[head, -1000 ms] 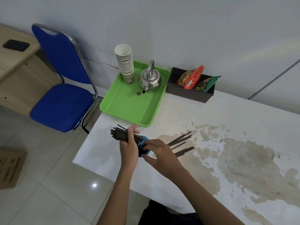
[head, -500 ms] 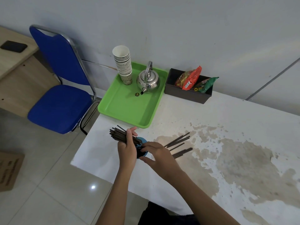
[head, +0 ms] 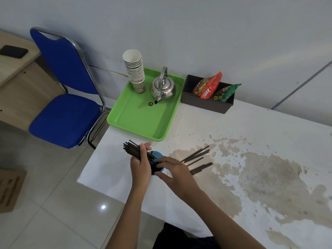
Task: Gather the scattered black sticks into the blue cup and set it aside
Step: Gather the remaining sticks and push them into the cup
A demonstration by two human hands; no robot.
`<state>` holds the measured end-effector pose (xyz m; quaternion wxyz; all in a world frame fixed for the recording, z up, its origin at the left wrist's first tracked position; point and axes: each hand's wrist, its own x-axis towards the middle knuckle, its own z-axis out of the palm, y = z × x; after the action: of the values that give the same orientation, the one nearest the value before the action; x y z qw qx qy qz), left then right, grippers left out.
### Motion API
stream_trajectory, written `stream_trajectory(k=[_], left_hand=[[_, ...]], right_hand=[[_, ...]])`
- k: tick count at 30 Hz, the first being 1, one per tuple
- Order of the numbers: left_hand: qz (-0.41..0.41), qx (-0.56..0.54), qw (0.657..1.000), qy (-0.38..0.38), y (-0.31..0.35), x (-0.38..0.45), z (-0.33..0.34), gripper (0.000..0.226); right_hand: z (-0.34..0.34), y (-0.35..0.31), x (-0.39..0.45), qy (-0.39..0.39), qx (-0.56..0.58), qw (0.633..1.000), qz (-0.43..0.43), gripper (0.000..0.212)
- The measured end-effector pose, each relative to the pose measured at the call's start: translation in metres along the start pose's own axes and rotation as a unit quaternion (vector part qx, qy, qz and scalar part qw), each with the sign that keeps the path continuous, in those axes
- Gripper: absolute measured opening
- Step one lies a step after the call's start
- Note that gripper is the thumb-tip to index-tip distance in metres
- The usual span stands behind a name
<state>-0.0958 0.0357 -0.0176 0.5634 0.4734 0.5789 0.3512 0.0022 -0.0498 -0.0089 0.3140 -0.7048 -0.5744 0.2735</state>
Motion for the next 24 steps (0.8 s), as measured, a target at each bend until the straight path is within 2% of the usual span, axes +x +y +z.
stream_trajectory(k=[2,4,7,11,13,18,24], left_hand=[[-0.004,-0.009,1.000,-0.009,0.001,-0.002,-0.001,0.035],[-0.002,0.004,0.999,-0.049,0.002,-0.005,-0.003,0.034],[0.023,0.056,0.992,-0.110,-0.003,-0.006,-0.006,0.031],[0.073,0.117,0.980,-0.144,-0.005,0.000,-0.011,0.031],[0.085,0.139,0.974,-0.158,-0.005,0.002,-0.013,0.038],[0.074,0.104,0.981,-0.144,-0.013,0.004,-0.014,0.075],[0.127,0.113,0.979,-0.110,-0.018,0.002,-0.008,0.084]], right_hand=[[0.000,-0.001,-0.001,0.000,0.000,1.000,-0.002,0.020],[0.000,0.000,-0.001,-0.001,0.003,1.000,-0.005,0.019],[0.001,0.002,-0.001,0.008,0.023,1.000,0.006,0.013],[-0.001,0.001,-0.001,0.015,0.039,0.999,0.009,0.009],[-0.002,0.000,-0.001,0.014,0.041,0.999,0.007,0.008],[-0.001,-0.001,0.000,0.027,0.048,0.998,0.009,0.009],[-0.003,-0.005,-0.001,0.065,0.085,0.994,0.022,0.024]])
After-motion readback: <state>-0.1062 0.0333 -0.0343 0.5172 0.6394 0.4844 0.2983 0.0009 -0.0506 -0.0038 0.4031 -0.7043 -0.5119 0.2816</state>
